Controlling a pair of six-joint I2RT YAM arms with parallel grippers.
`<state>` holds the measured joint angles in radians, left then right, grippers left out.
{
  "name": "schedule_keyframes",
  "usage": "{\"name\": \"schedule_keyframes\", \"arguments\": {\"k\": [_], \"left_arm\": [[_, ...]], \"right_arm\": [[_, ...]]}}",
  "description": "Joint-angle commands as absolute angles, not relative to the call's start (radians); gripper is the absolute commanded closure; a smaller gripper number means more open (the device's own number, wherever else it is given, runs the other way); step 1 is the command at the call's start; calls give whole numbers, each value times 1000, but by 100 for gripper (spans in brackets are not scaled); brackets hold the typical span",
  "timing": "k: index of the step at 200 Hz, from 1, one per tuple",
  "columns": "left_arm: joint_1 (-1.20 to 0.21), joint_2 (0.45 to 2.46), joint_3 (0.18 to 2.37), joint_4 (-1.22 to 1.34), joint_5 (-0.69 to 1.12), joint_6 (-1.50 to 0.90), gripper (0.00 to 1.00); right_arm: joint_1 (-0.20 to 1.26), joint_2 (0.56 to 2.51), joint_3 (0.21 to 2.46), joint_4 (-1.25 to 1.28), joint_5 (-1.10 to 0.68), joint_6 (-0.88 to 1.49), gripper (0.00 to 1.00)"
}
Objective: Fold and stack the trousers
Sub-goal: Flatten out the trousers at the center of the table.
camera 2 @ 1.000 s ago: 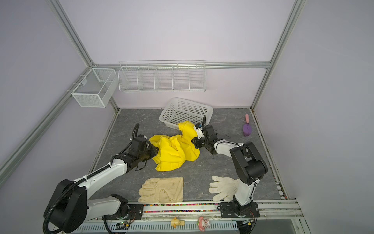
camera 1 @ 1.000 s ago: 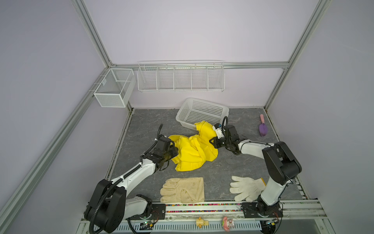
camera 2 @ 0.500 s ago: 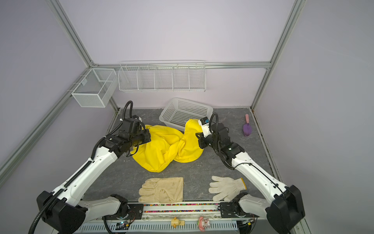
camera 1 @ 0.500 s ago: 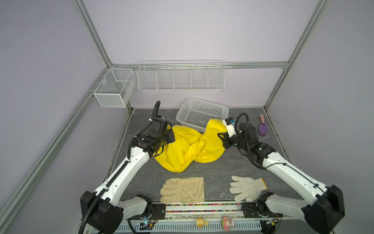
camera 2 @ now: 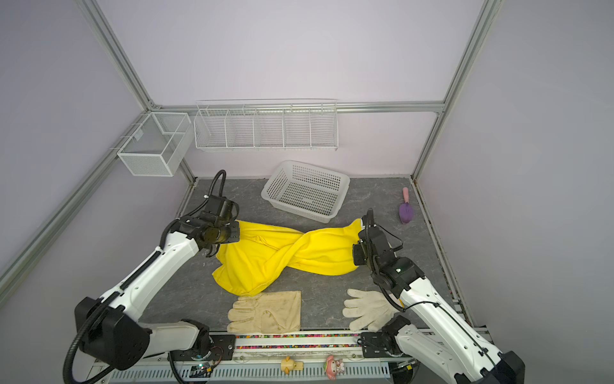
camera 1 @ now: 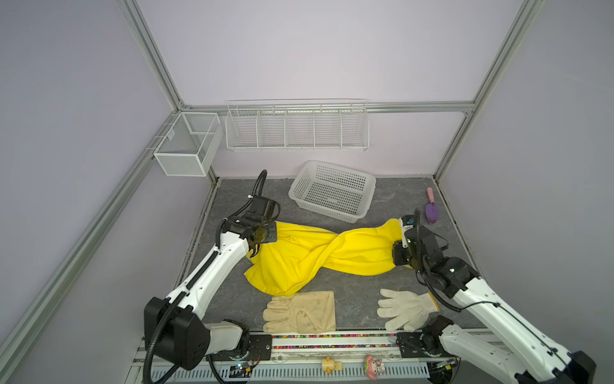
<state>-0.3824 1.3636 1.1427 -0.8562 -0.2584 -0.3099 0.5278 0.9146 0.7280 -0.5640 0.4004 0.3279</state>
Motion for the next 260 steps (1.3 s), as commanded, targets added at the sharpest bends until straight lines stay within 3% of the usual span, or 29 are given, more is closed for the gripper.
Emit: {"name": "schedule_keyframes", "arguments": {"k": [1,34,60,80,114,156,163,168,198,260], "left_arm": [[-348,1447,1154,-778,-333,-239,100],[-348,1621,1247,-817,-341,-193,100],[-348,1662,1278,-840,-332,-209,100],[-342,1627,1271,-846,-307,-228,87],[-340,1560,1308,-970,-264,-242,54],[-320,1354,1217,-1081,-210,-404,37],[-311,1311,1171,-1075,-194,-443,25],[-305,1282,1135,-1071,-188,-476,21],[-275,1109,920,-1012,-170,-654,21],[-63,931,592,-707,51,-795,23]], "right_arm": [[468,964,652,-508,430,477,73],[391,1041,637,-519,340,468,58],[385,978,660,-611,354,487,45],[370,904,693,-698,392,495,35],[335,834,777,-762,388,474,26],[320,922,913,-743,296,384,6],[316,936,923,-732,261,381,6],[312,946,928,-724,234,387,6],[304,988,940,-706,97,490,5],[246,973,816,-727,115,707,3]]}}
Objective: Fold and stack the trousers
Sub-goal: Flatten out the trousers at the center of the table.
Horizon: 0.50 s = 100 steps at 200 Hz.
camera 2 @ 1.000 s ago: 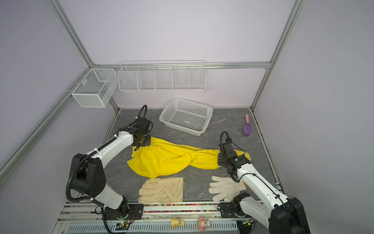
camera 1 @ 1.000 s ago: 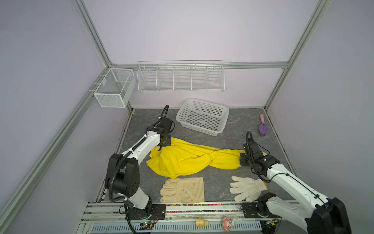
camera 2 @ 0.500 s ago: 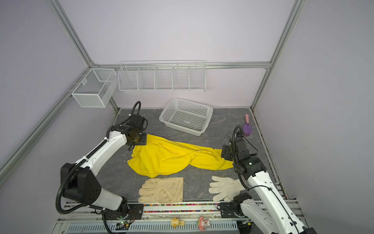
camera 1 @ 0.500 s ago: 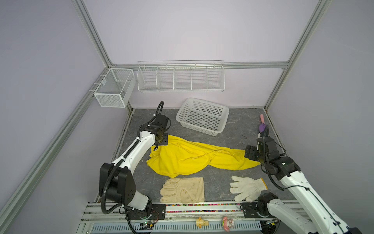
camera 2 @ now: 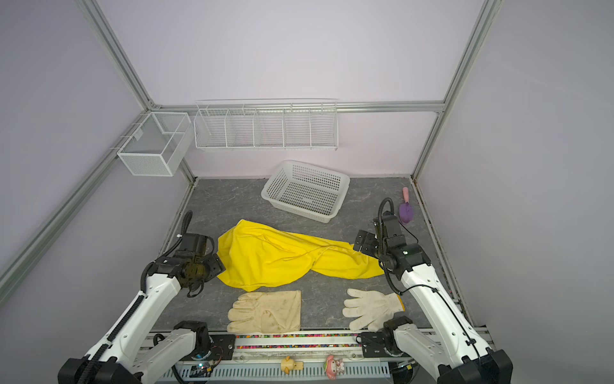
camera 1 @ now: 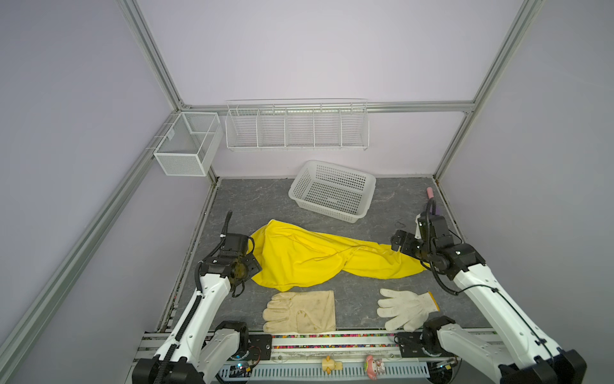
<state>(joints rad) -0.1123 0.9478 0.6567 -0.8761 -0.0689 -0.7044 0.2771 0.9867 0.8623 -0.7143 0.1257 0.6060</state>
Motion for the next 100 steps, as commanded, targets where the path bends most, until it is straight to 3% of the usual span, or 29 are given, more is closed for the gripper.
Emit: {"name": "schedule_keyframes", "arguments": {"k": [1,50,76,100], "left_arm": [[-61,931,590,-701,54,-796,23],[-41,1040,497,-502,120,-851,32],[-31,1092,472,-441,139,-853,50],[-31,1090,502,-448,170,-841,77]], "right_arm": [[246,973,816,-727,115,707,3],[212,989,777,-723,81,782,3],[212,1001,760,-699,45,832,5],[212,1028,763,-689,17,851,11]]}}
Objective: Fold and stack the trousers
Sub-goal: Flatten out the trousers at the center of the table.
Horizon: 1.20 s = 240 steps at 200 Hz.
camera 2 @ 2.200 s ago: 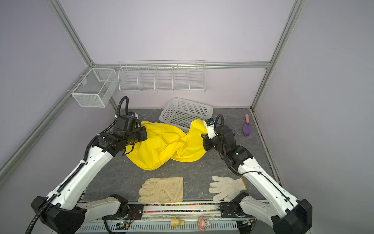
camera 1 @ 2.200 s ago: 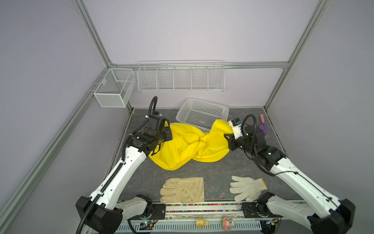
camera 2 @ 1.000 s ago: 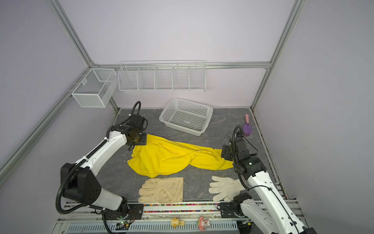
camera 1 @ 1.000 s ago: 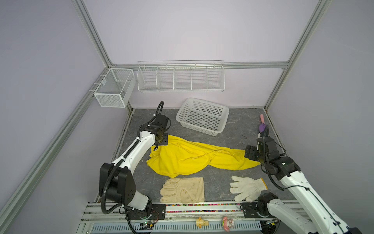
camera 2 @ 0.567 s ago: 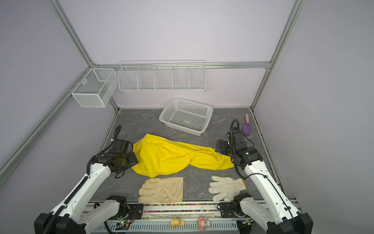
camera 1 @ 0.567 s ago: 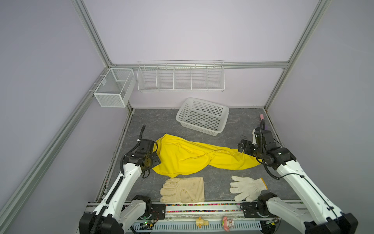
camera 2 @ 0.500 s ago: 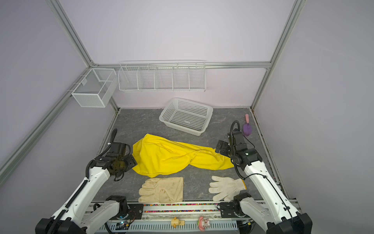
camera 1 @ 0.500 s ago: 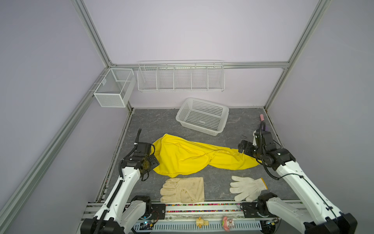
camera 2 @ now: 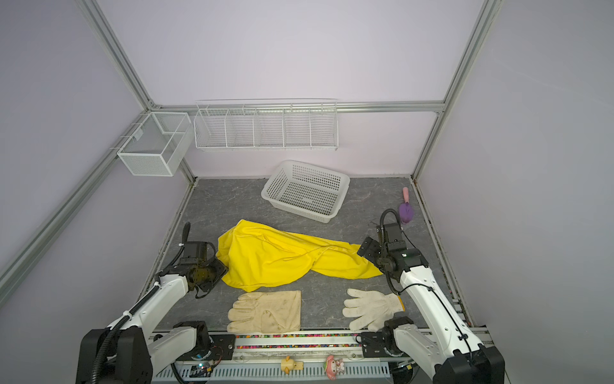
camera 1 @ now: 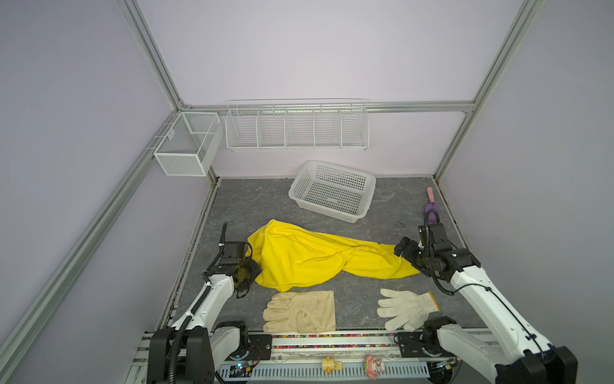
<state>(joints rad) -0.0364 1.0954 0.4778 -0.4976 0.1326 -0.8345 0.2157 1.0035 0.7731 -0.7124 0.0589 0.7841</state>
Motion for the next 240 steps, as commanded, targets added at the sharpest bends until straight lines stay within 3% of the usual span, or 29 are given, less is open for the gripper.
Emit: {"name": "schedule_keyframes", "arguments": {"k": [1,19,72,122,205,240], "left_arm": [[-31,1090,504,-451,170,-839,79],[-31,1069,573,-529,164,-789,100],[-31,987,800,-757,117,-637,100],[-31,980,974,-906,43,-550,100],[-31,985,929,-910,0,-516,100],[-29,987,909,-904,-1,-508,100]], "right_arm": [[212,1030,765,-689,17,852,11],[212,1064,790,-688,13,867,15],[262,1194,927,-673,49,858,22],[367,1347,973,-559,-28,949,27],[438,1617,1048,-469,-132,1073,35],[457,1647,1041,-484,-127,1110,39]]}}
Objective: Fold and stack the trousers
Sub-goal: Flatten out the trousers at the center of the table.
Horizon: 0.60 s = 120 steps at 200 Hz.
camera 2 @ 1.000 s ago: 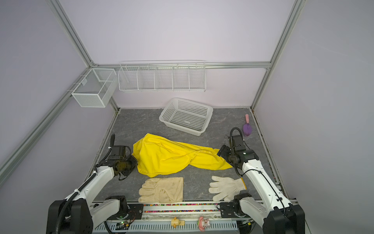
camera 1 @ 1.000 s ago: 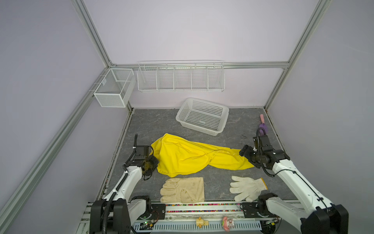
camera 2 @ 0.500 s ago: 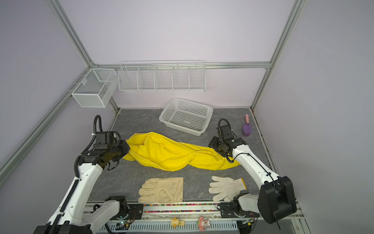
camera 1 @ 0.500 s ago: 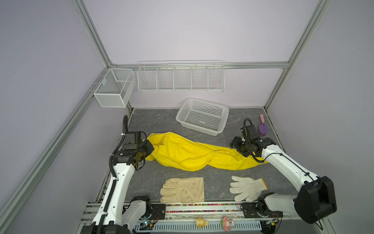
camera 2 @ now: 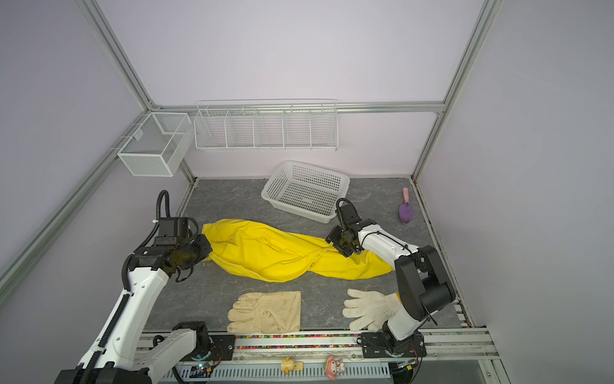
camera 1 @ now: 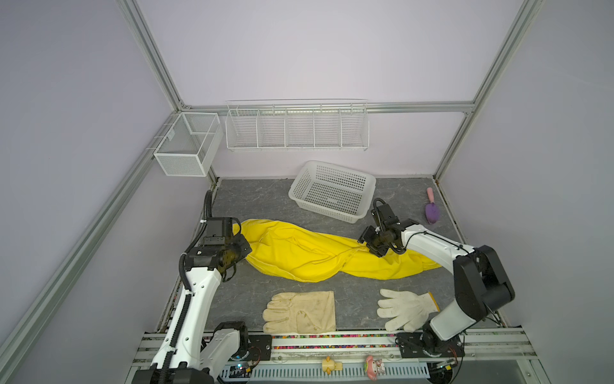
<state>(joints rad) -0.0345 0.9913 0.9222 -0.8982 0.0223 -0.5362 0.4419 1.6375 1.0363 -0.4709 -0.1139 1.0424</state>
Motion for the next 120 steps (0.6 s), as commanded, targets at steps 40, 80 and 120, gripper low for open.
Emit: {"name": "schedule_keyframes", "arguments": {"k": [40,80,120], "left_arm": [[-30,1006,890,-881,3,-506,100],[-30,1021,884,-868,13,-499,100],[-31,1030,874,-846,39,-506,100]], "right_arm": [[459,1684,1035,-497,-91,1128,49],[449,1724,1047,-477,-77,1116,64],[394,1660,1083,-526,8,1020,91]]}}
